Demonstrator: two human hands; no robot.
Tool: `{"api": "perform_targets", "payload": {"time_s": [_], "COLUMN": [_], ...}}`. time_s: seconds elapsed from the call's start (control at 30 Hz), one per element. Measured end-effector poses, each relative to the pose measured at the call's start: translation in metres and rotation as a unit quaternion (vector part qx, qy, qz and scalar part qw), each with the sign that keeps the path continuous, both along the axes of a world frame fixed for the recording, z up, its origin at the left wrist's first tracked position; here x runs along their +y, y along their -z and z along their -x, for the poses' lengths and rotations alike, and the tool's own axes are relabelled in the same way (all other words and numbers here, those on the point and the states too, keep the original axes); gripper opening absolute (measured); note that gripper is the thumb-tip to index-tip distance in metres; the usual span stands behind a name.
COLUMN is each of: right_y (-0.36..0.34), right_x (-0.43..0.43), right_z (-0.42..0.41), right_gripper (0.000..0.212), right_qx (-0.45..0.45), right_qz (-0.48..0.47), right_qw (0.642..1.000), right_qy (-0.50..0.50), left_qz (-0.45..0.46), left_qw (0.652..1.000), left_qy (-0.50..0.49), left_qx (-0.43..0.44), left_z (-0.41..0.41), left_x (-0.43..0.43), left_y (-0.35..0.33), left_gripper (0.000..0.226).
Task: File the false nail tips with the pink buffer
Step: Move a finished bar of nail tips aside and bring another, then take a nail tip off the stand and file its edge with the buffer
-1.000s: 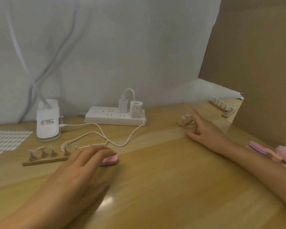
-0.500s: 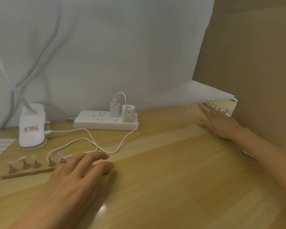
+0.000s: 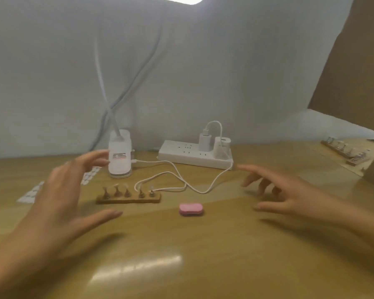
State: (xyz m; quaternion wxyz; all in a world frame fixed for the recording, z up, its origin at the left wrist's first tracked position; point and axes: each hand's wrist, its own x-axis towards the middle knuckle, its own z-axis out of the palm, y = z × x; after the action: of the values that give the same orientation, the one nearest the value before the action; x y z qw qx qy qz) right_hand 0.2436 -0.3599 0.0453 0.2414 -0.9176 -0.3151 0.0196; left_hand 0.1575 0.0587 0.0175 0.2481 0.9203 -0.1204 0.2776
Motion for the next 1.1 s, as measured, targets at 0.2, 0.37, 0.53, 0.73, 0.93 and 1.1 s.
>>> {"api": "perform_targets", "payload": {"time_s": [0.2,0.37,0.53,0.73,0.93,1.1], "right_y": [0.013,0.028,0.029,0.022,0.022,0.024], "right_x": [0.075,0.119,0.12,0.141,0.148,0.147], "right_z": [0.017,0.021,0.014,0.016,0.028,0.035], "right_gripper": [0.085,0.054,0.059,0.039,0.015,0.029], "right_qx": [-0.041,-0.072,-0.064,-0.04,-0.025,0.163], "right_qz": [-0.008,-0.042,-0.023,-0.037,-0.124,-0.287], "right_qw": [0.996,0.991,0.995,0.994,0.988,0.94], "right_qy": [-0.084,-0.101,-0.071,-0.094,-0.088,-0.084], "left_qz": [0.097,0.152,0.126,0.114,0.244,0.236], "left_qw": [0.977,0.967,0.96,0.952,0.935,0.944], "left_qy": [-0.034,-0.026,0.043,0.112,0.111,0.102], "left_qx": [0.186,0.201,0.245,0.26,0.232,0.205], "left_z": [0.002,0.002,0.044,0.071,0.072,0.076], "left_x": [0.011,0.013,0.013,-0.016,-0.021,-0.023], "left_y": [0.007,-0.002,-0.007,-0.005,0.002,0.0], "left_gripper": [0.087,0.067,0.061,0.048,0.039,0.04]}}
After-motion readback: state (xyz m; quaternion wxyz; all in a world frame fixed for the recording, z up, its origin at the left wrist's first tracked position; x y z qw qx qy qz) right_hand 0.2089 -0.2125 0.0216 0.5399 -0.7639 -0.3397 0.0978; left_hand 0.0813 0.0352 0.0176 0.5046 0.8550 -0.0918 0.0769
